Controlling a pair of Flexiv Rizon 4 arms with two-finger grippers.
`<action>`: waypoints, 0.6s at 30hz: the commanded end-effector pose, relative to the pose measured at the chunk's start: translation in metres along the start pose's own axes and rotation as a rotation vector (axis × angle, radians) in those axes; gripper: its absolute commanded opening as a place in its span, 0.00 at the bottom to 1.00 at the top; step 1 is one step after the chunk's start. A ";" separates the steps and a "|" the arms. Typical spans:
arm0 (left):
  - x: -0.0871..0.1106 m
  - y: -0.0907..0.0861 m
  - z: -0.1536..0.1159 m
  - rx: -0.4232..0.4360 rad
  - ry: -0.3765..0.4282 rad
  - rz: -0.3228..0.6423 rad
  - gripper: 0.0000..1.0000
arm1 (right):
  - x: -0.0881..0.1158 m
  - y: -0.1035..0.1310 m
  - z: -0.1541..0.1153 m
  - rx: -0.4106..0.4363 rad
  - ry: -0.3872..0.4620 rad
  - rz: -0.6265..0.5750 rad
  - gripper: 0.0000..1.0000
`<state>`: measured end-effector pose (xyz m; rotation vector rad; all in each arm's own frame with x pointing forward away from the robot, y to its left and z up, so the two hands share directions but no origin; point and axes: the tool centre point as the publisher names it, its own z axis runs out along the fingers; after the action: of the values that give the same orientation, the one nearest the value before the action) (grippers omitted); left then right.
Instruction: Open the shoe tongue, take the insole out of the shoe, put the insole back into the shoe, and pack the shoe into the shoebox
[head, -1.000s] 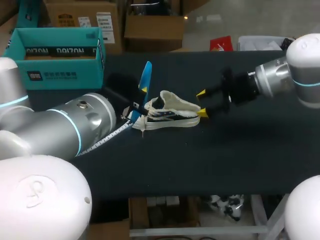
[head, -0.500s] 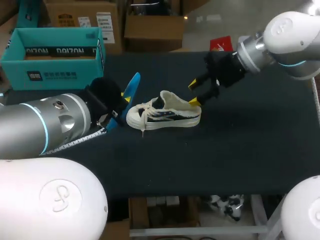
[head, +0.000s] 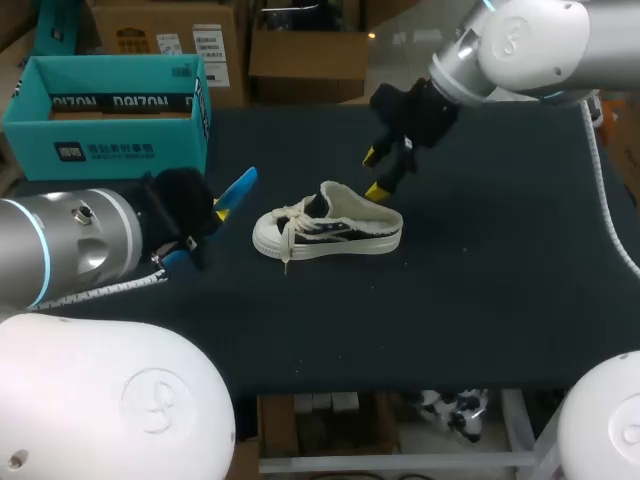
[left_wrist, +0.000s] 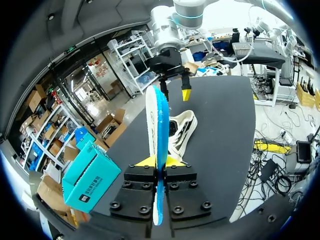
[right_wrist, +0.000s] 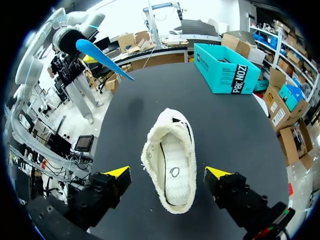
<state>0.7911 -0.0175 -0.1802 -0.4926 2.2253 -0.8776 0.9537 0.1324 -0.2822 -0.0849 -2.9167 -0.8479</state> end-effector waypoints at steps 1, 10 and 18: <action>-0.006 -0.004 -0.006 -0.023 0.513 0.034 0.00 | -0.007 0.003 0.001 0.058 0.022 0.001 1.00; -0.024 -0.007 0.000 0.051 0.629 0.100 0.00 | -0.006 -0.001 0.007 0.069 0.041 0.003 1.00; -0.032 -0.005 0.006 0.094 0.695 0.093 0.00 | -0.017 -0.008 0.012 0.064 0.044 0.008 1.00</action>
<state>0.8111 -0.0078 -0.1617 -0.3375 2.2519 -0.9735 0.9636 0.1315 -0.2953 -0.0744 -2.9077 -0.7463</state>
